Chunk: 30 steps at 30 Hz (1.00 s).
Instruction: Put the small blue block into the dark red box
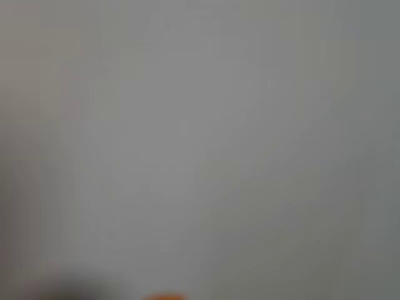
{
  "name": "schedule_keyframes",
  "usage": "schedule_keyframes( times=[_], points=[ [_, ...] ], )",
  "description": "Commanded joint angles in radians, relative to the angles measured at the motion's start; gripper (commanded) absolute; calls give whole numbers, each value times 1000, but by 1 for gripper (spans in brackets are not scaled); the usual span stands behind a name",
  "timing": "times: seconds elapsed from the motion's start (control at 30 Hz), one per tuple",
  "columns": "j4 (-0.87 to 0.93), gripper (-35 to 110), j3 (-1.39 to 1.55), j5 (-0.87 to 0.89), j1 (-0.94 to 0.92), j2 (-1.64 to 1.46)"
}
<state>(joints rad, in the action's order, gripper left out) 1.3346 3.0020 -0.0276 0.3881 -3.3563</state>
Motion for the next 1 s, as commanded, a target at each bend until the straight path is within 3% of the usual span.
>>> schedule_keyframes(
  times=[0.0, 0.43, 0.57, 0.7, 0.83, 0.97],
  points=[
    [14, 0, 3, -6, -11, 0],
    [14, 0, 3, 0, -14, 0],
    [-14, 0, 3, 92, -28, 0],
    [8, 0, -29, 275, -106, -2],
    [5, 2, -75, 612, -160, -2],
    [133, 6, -158, 946, -328, -2]
  ],
)
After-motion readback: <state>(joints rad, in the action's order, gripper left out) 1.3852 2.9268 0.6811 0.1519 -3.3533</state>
